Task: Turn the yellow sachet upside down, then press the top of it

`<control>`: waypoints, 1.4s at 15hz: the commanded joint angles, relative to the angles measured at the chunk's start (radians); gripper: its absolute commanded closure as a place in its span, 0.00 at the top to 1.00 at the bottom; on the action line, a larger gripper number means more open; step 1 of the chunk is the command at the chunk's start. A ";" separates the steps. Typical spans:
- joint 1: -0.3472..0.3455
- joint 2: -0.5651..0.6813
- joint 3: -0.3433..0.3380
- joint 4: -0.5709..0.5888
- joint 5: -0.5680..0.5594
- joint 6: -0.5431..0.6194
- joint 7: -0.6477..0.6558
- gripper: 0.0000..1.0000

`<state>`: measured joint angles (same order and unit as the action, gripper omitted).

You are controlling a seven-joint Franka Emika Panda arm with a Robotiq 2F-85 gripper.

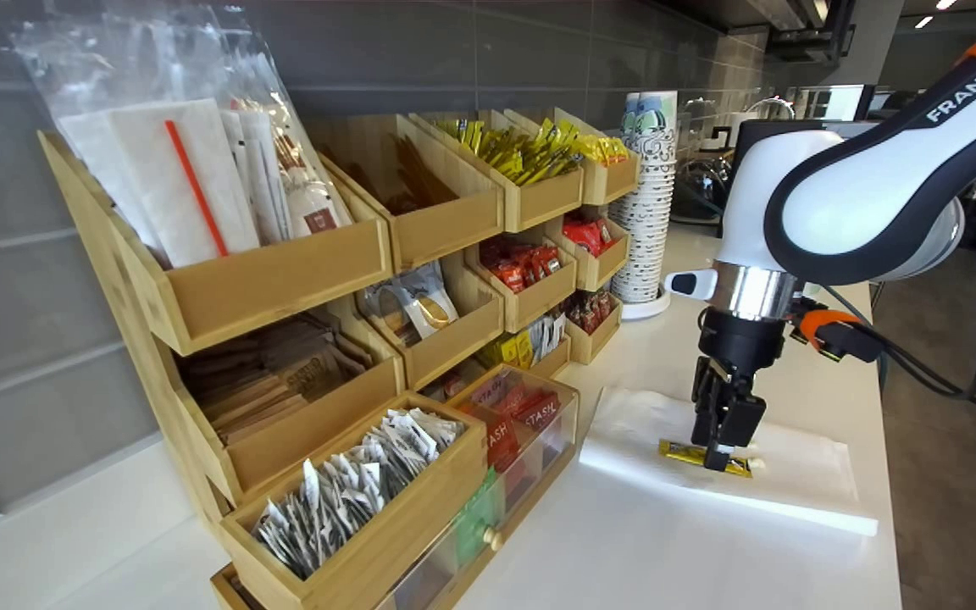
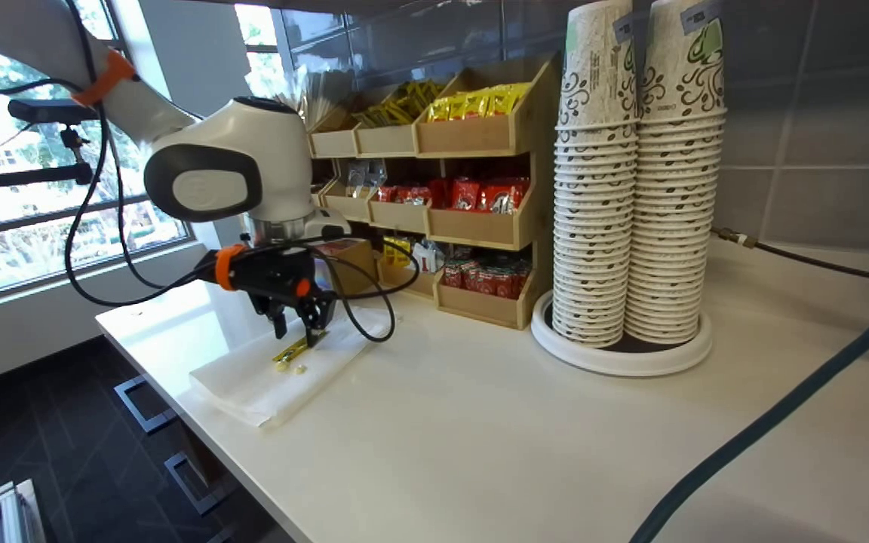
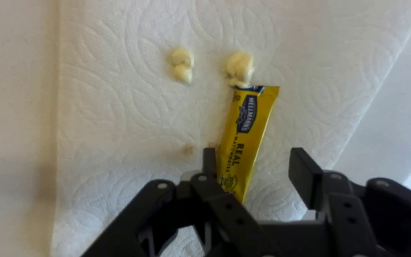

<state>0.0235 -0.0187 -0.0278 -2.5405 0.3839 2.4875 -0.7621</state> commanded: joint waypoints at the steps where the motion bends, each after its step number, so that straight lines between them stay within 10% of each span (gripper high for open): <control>1: -0.012 -0.003 0.003 -0.007 -0.029 0.012 0.029 0.42; 16: -0.024 0.022 0.002 -0.005 -0.021 0.012 0.023 0.39; 21: -0.029 0.022 0.000 -0.006 -0.026 0.014 0.028 0.14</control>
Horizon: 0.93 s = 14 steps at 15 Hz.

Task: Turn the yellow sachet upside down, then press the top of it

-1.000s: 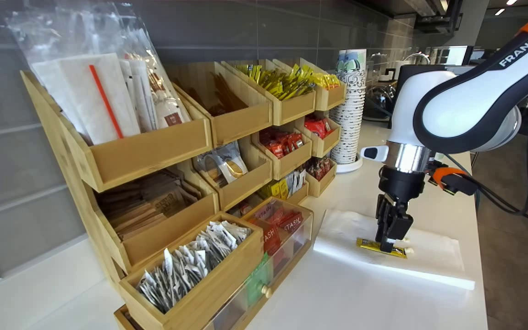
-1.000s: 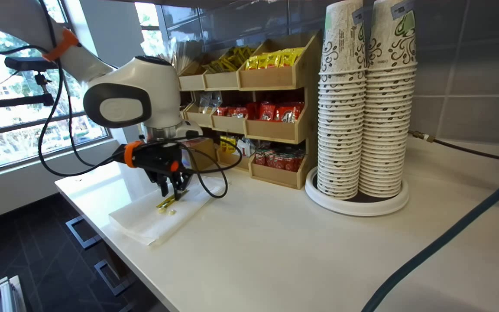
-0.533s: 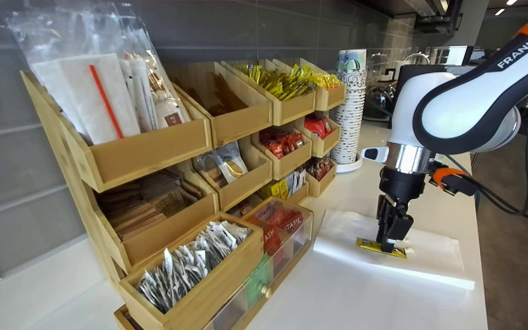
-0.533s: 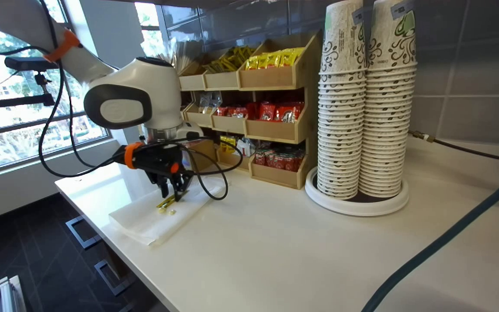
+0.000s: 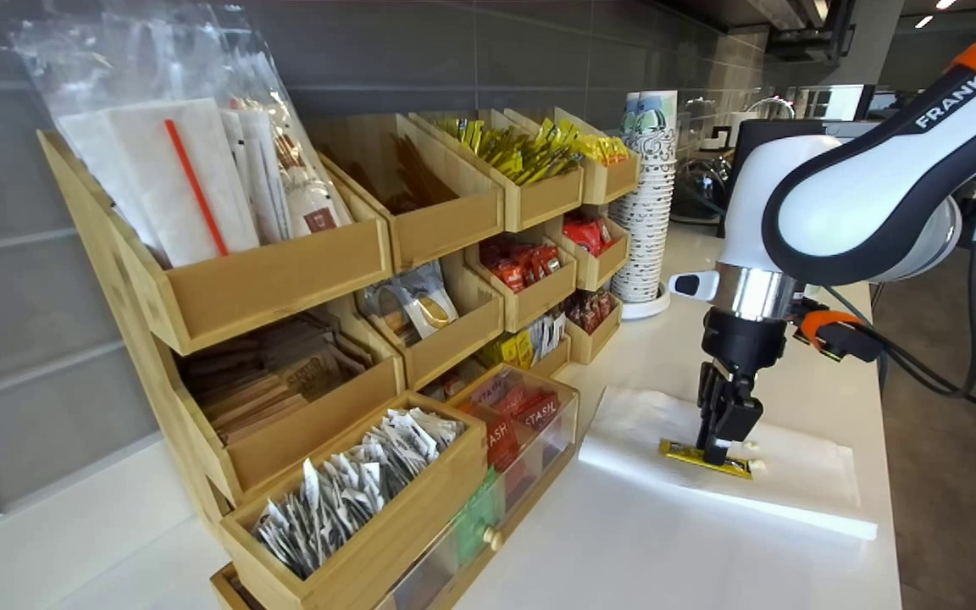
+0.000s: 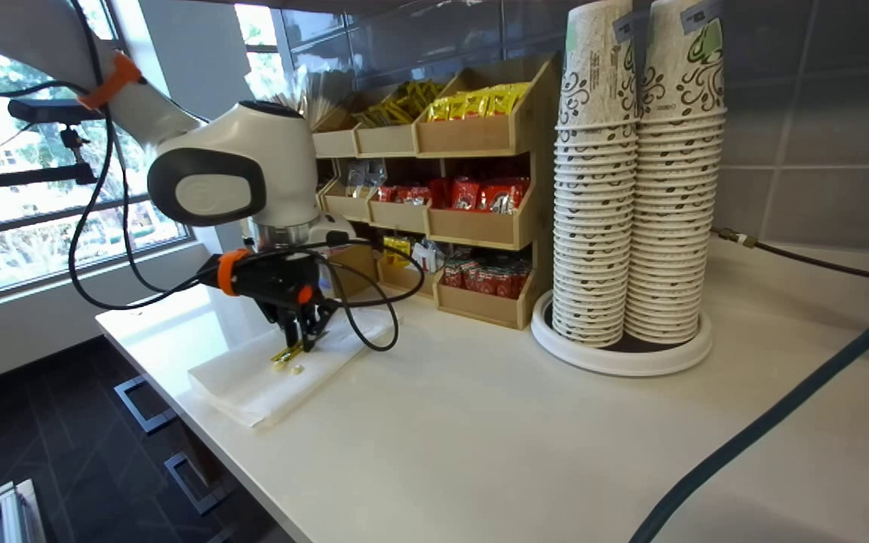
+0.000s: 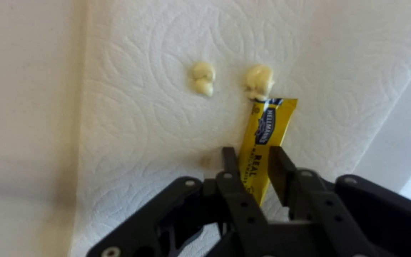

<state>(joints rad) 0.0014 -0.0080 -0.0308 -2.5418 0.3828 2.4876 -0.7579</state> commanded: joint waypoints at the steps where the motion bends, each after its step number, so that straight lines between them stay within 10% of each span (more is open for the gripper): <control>1: -0.009 0.013 0.002 -0.005 -0.026 0.015 0.024 0.04; 14: -0.014 -0.035 0.003 0.004 -0.144 -0.006 0.160 0.00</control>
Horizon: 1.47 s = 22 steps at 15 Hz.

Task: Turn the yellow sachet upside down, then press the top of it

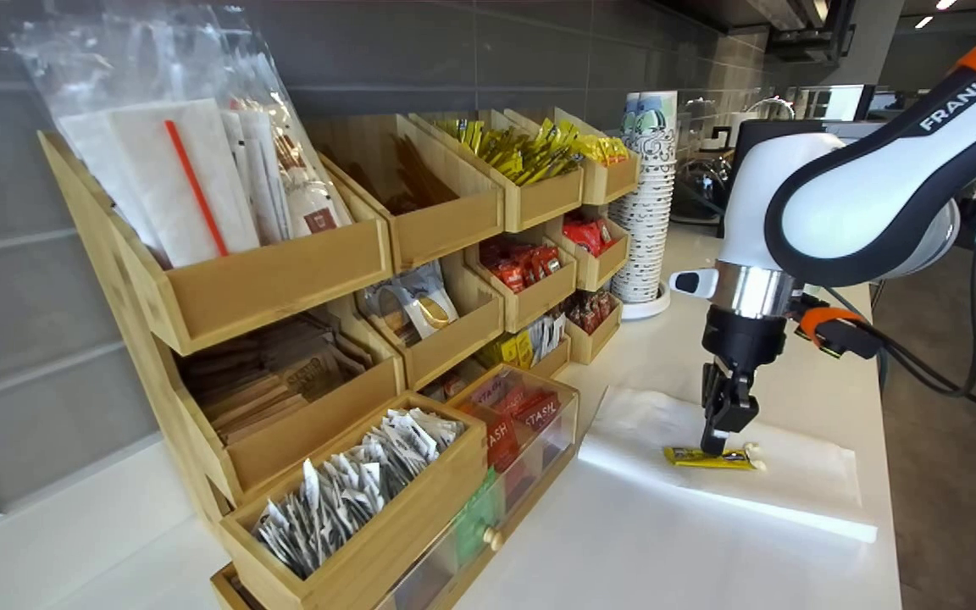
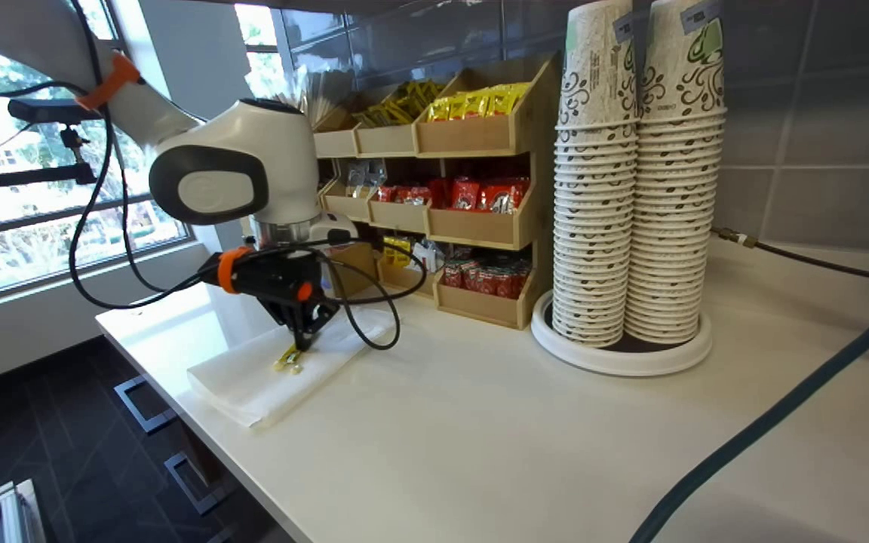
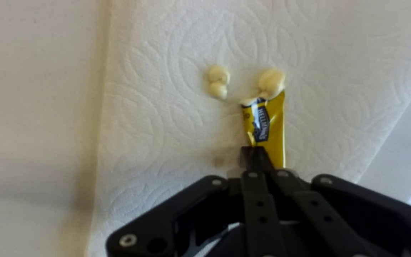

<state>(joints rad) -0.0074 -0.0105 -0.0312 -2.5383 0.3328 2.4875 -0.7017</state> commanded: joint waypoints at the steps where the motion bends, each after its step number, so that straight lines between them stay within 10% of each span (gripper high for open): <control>1: -0.005 -0.039 0.004 0.003 -0.135 -0.005 0.148 0.00; 13: -0.001 -0.075 0.066 0.050 -0.694 -0.042 0.721 0.00; 22: 0.027 -0.017 0.119 0.078 -0.904 -0.106 0.980 0.00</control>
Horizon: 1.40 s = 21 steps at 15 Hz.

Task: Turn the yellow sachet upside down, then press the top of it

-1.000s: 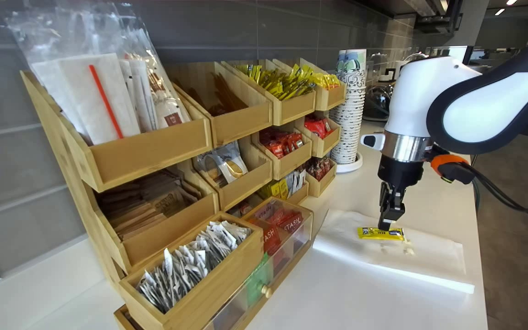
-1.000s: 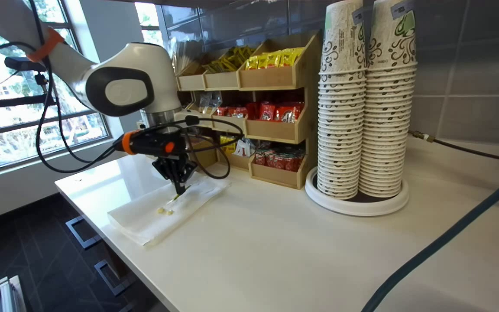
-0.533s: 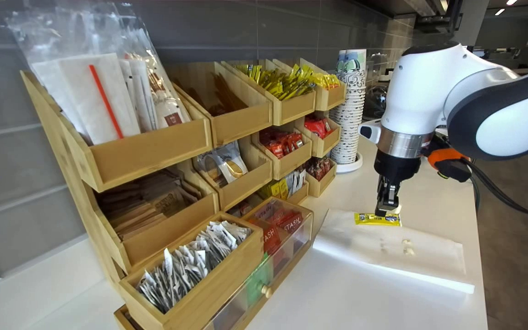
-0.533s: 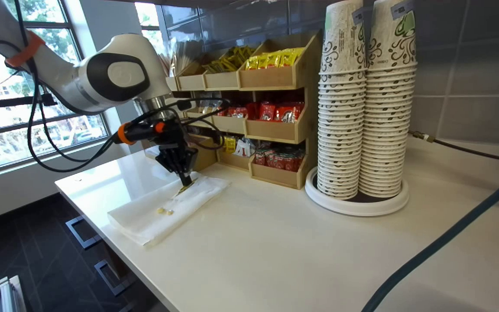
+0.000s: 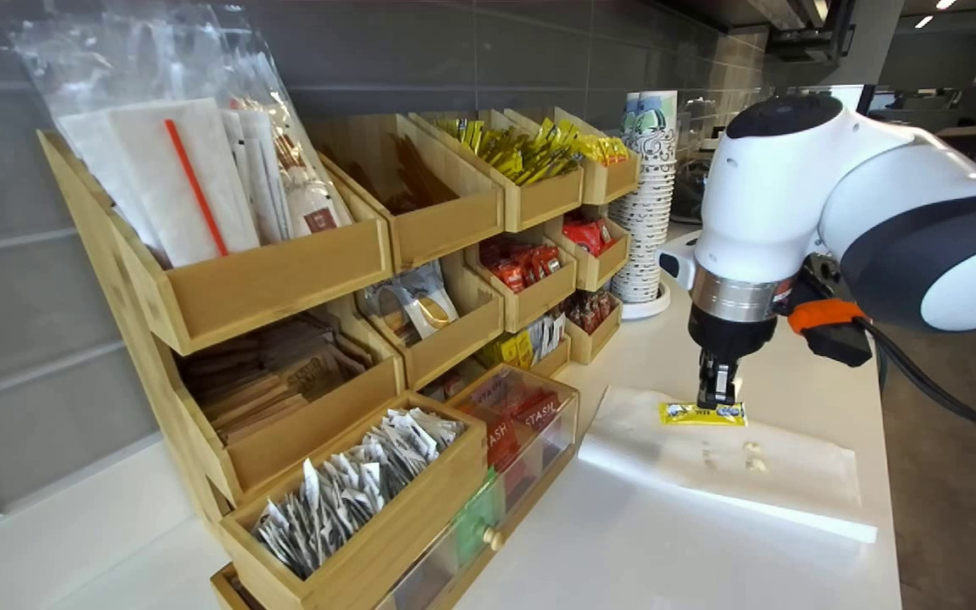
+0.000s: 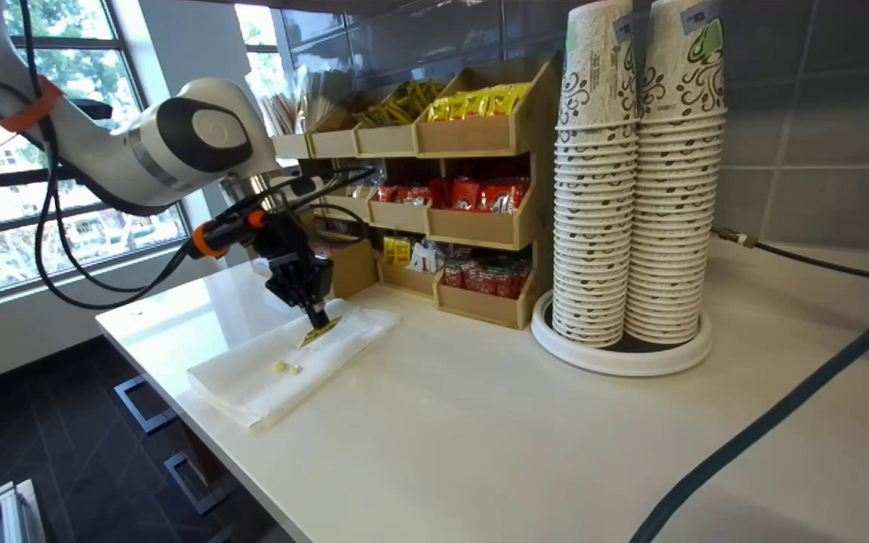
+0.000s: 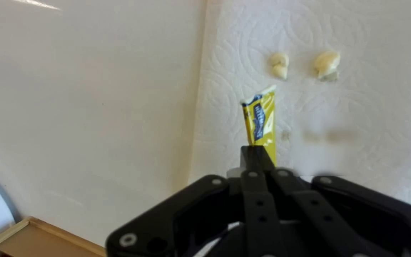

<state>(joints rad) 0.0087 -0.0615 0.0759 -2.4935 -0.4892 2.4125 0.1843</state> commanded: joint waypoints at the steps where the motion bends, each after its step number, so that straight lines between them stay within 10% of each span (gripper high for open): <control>1: 0.013 0.042 0.015 0.036 -0.124 -0.028 0.144 0.00; 21: 0.127 0.128 0.019 0.100 -0.435 -0.130 0.528 0.00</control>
<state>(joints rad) 0.1172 0.0729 0.0883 -2.4054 -0.8702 2.3259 0.6487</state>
